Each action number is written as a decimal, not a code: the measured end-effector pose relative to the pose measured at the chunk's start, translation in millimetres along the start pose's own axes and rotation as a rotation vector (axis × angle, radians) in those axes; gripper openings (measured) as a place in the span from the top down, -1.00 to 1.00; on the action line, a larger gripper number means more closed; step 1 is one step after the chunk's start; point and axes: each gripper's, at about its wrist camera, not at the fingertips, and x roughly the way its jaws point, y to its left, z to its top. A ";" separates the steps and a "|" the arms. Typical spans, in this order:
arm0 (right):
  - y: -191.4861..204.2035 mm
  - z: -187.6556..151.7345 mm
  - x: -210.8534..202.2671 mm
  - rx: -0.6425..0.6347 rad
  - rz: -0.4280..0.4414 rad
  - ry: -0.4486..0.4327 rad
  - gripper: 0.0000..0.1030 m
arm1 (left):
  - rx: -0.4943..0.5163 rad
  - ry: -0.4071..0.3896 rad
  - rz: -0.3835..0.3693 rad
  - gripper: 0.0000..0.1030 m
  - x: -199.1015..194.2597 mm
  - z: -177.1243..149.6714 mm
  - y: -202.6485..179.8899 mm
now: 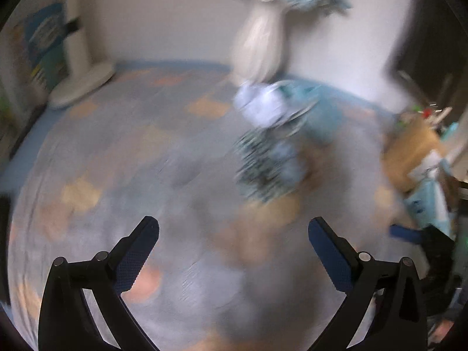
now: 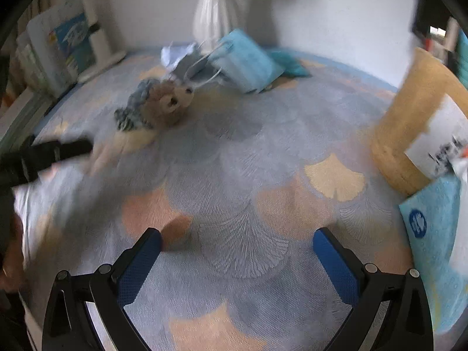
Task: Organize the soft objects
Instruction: 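Move both open grippers back over the remaining items on the bed, then grasp the plaid scrunchie and brown plush with the left gripper while the right gripper grasps the blue mask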
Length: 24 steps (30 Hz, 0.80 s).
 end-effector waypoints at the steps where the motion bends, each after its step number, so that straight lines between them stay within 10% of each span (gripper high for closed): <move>1: -0.4 6.2 1.4 -0.006 0.007 0.040 -1.00 | 0.029 -0.013 -0.021 -0.98 -2.0 9.1 -9.4; 17: -12.4 113.8 34.9 -0.127 -0.202 -0.198 -0.72 | 0.027 -0.097 -0.134 -0.90 51.8 52.1 -27.5; 22: -19.4 132.7 45.0 -0.111 -0.136 -0.230 -0.66 | 0.004 -0.145 -0.121 -0.88 44.3 51.0 -21.4; 24: -19.2 139.4 52.0 -0.105 -0.080 -0.212 -0.04 | 0.010 -0.124 -0.159 -0.88 46.6 50.7 -22.8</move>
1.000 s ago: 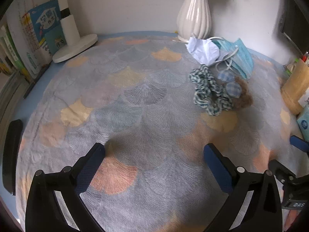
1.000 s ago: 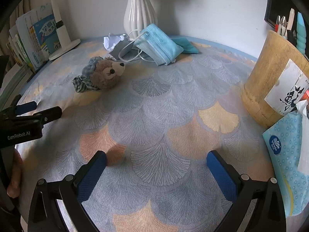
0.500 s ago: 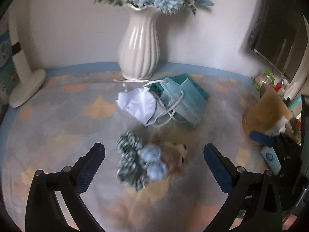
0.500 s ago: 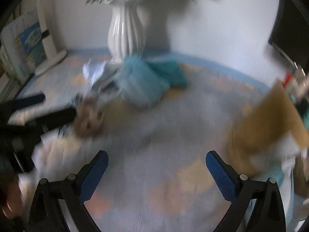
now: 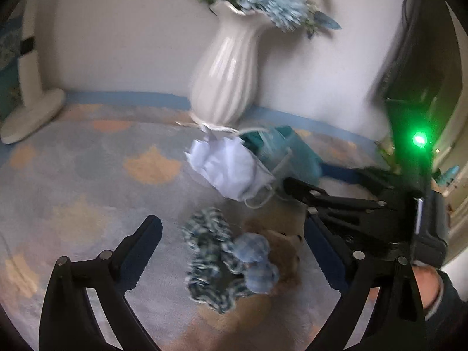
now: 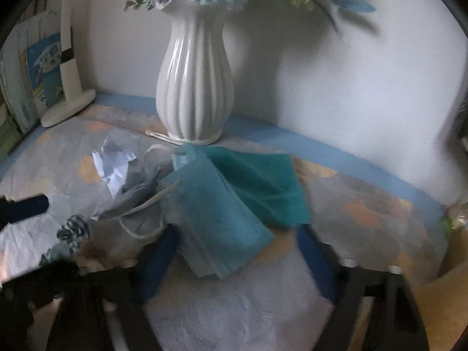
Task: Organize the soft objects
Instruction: 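Grasp the plaid scrunchie and brown plush with the left gripper while the right gripper grasps the blue mask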
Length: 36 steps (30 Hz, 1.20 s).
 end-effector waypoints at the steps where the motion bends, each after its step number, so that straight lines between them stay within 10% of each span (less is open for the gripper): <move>1: 0.3 -1.2 4.6 0.005 0.047 0.025 0.09 | 0.004 0.008 -0.006 -0.88 1.3 -1.0 -0.4; 5: -6.1 -10.3 -1.4 0.067 0.137 0.032 0.51 | 0.014 0.000 0.011 -0.88 1.1 -1.7 -2.4; 12: -10.0 -66.0 -59.8 0.197 0.102 0.073 0.53 | 0.030 0.073 -0.041 -0.91 11.9 -5.7 -5.4; 20: -10.4 -132.3 -108.7 0.278 0.169 0.115 0.53 | 0.119 0.092 0.130 -0.90 21.1 -10.2 -23.0; 22: -16.8 -136.4 -112.2 0.320 0.226 0.116 0.52 | 0.124 0.081 0.137 -0.52 20.3 -10.8 -24.1; 26: -15.9 -138.3 -112.2 0.339 0.265 0.133 0.15 | 0.147 0.066 0.097 0.06 17.6 -14.4 -28.9; 29: -16.7 -141.7 -119.7 0.366 0.252 0.103 -0.42 | 0.177 0.031 0.141 0.08 8.0 -21.5 -37.6; 36: -8.9 -131.3 -106.6 0.346 0.292 0.102 -0.69 | 0.159 -0.057 0.079 0.08 -44.3 -55.6 -51.8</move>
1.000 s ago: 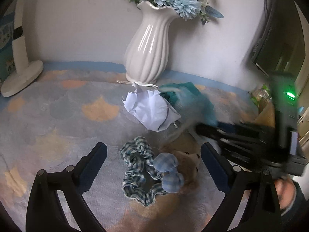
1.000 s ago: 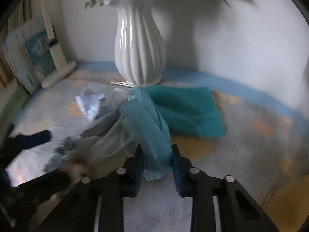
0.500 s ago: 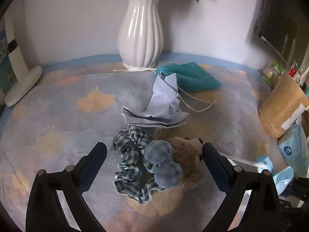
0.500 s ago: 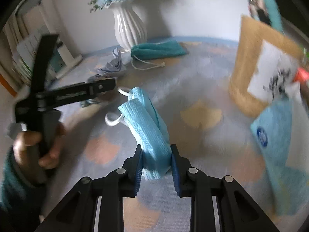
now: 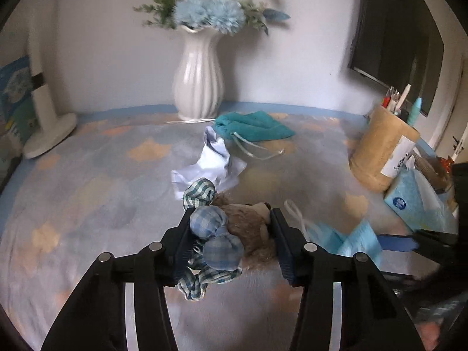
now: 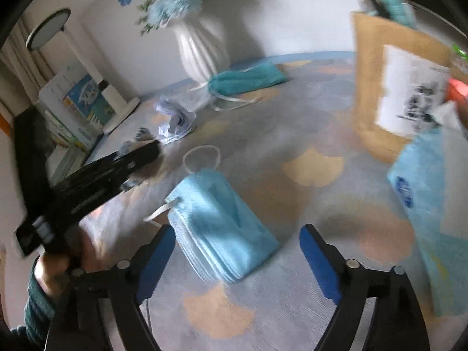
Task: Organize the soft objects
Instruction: 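Grasp the plaid scrunchie and brown plush with the left gripper while the right gripper grasps the blue mask, then carry the scrunchie, plush and blue mask to the glass bowl and release them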
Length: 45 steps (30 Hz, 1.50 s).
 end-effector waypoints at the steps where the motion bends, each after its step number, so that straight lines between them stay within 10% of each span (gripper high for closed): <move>1: 3.2 -0.1 6.7 -0.008 -0.005 0.015 -0.70 | -0.009 -0.009 0.013 0.08 -5.1 -5.3 1.0; 5: 28.2 -5.6 16.4 -0.118 -0.121 -0.018 -0.72 | -0.066 0.004 0.019 0.08 -5.5 -11.5 16.3; 10: 45.9 -9.4 22.3 -0.222 -0.158 -0.049 0.14 | -0.018 0.014 0.061 0.08 2.1 -11.4 10.2; 14: 68.5 -25.7 20.3 -0.354 -0.226 -0.069 0.40 | 0.034 -0.017 0.100 0.07 -3.4 -15.1 0.3; 20: 58.4 -24.9 -2.9 -0.296 -0.242 -0.113 0.46 | 0.019 0.000 0.138 0.07 -4.3 -3.1 -6.9; 25: 43.0 5.0 -76.6 -0.241 -0.295 -0.260 0.46 | 0.089 -0.100 0.022 0.07 -27.9 50.6 -52.7; 34: -81.5 58.9 -208.1 0.069 -0.371 -0.463 0.46 | 0.196 -0.177 -0.214 0.07 -42.1 155.9 -189.7; 45: -246.4 72.3 -224.1 0.395 -0.438 -0.378 0.46 | 0.196 -0.005 -0.318 0.04 49.7 180.2 -306.9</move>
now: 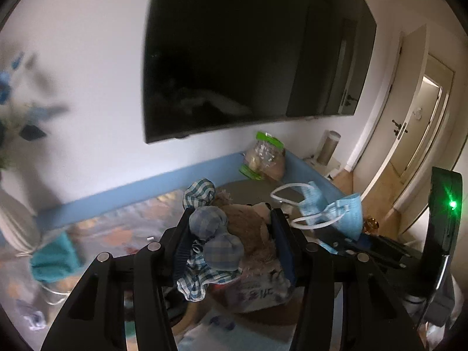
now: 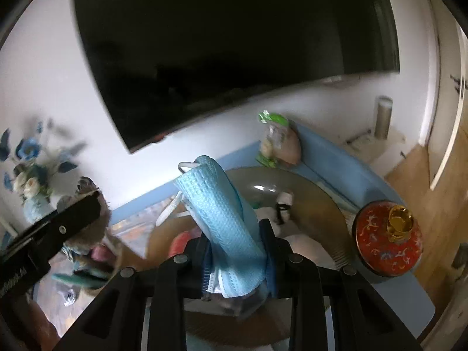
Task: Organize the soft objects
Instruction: 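Carry the scrunchie, plush and blue mask to the glass bowl and release them, then move both open grippers back toward the white tissue and teal cloth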
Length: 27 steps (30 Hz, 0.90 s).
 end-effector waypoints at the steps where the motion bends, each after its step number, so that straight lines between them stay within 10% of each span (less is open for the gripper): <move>1: -1.6 1.5 7.8 0.008 0.000 0.016 0.46 | 0.000 0.009 0.001 0.01 9.4 1.3 -3.1; 6: -22.1 11.9 32.8 0.115 0.025 0.043 -0.37 | 0.054 0.000 0.081 -0.63 28.3 -0.7 -20.8; 18: -33.7 -38.2 -3.2 0.229 0.083 0.026 -0.65 | 0.070 -0.035 0.011 -0.63 -40.4 -33.5 -22.7; 27: 37.8 -96.6 -51.5 0.106 0.135 -0.007 -0.66 | 0.065 -0.059 0.135 -0.65 -122.6 -96.2 23.9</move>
